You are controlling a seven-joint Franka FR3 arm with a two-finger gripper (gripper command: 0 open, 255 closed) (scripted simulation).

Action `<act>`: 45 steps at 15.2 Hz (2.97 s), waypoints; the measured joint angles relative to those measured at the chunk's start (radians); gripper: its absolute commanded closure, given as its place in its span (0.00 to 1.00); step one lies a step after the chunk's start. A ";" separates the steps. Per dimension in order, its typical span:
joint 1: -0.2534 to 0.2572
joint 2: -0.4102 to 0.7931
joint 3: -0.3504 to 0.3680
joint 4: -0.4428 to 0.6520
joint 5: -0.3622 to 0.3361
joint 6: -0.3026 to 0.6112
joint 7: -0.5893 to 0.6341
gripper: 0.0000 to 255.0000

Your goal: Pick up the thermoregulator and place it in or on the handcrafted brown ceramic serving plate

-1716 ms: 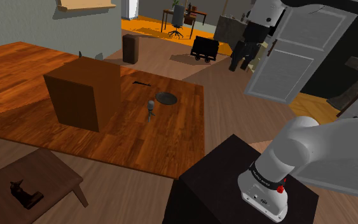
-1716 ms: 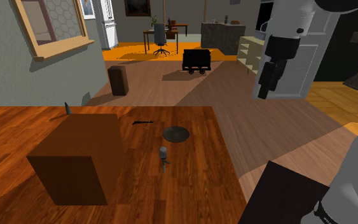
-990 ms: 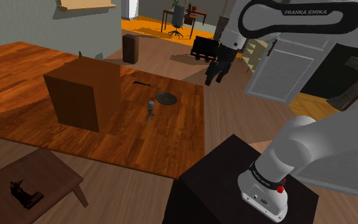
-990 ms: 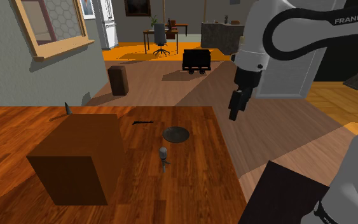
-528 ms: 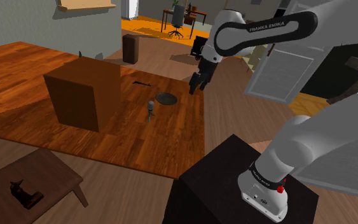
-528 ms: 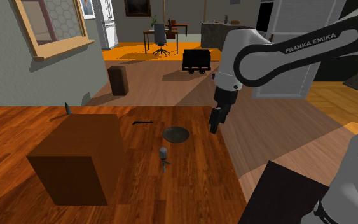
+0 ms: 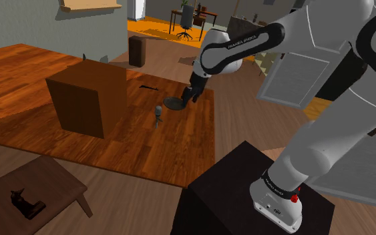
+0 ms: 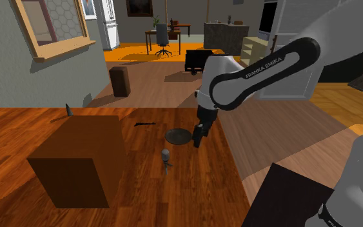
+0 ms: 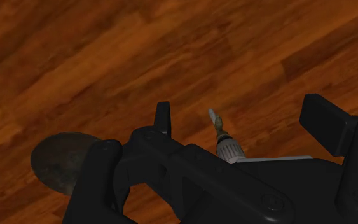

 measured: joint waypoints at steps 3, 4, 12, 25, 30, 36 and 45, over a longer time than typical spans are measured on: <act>0.013 0.125 0.009 0.053 0.020 0.080 -0.027 0.00; 0.015 0.164 0.011 0.073 0.026 0.100 -0.039 0.00; 0.027 0.458 0.040 0.259 0.058 0.226 -0.109 0.00; 0.034 0.585 0.052 0.305 0.069 0.311 -0.119 0.00; 0.034 0.585 0.052 0.305 0.069 0.311 -0.120 1.00; 0.034 0.585 0.052 0.305 0.069 0.311 -0.120 1.00; 0.039 0.513 0.044 0.308 0.055 0.237 -0.100 1.00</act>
